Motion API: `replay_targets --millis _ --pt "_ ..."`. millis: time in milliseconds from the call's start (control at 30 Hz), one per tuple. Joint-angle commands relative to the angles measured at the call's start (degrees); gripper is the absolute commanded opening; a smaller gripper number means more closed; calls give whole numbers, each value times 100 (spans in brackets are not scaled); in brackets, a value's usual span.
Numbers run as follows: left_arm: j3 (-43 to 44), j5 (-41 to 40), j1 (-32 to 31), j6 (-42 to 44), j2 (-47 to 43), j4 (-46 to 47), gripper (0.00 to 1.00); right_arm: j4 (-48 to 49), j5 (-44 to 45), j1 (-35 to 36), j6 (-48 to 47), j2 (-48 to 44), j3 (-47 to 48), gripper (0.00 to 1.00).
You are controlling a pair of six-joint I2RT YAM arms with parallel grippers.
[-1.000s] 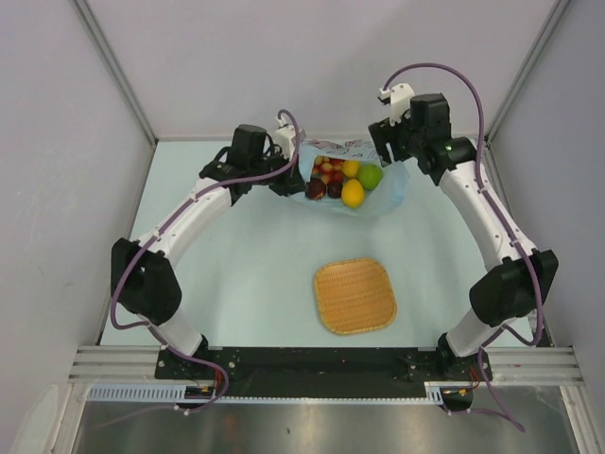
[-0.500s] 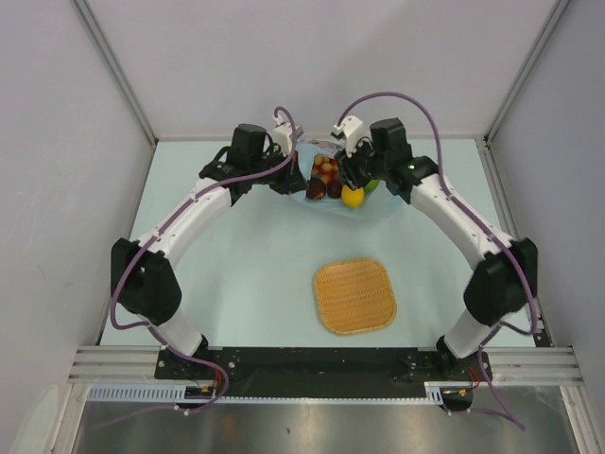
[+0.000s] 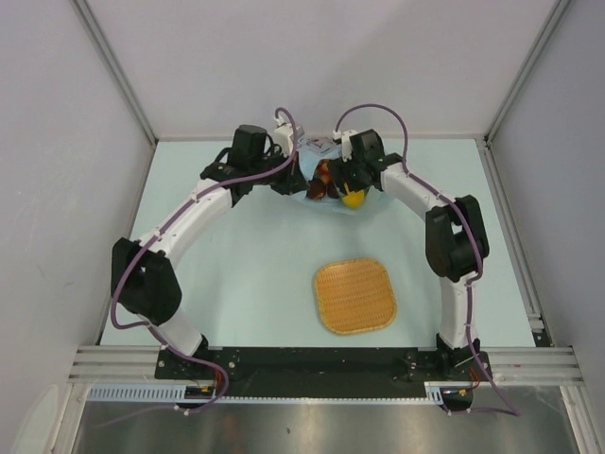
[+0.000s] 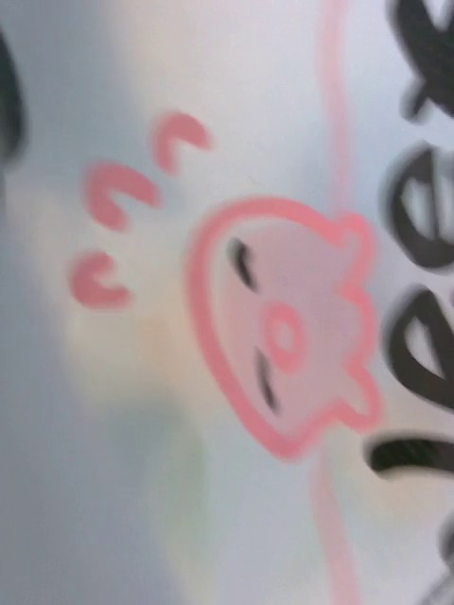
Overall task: Take the fake fruits out of the plastic bag
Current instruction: Take out the fake fruit from the plastic bag.
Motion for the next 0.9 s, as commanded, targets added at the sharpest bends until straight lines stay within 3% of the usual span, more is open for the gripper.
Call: replay_targets --millis 0,367,433,467,600,867 --pt "2 113 -67 5 -184 167 0 170 535 -19 305 287 412 82" --pt "72 25 -138 119 -123 167 0 433 650 -19 270 727 254 82" --pt "89 34 -146 119 -114 158 0 565 614 -1 174 640 36 67" --pt "90 25 -146 119 -114 167 0 705 597 -10 69 474 -35 51" --pt "107 -1 -146 136 -105 149 0 689 448 -19 -90 -123 -220 34" --pt "55 34 -146 58 -61 237 0 242 -1045 -177 -529 -1970 -905 33"
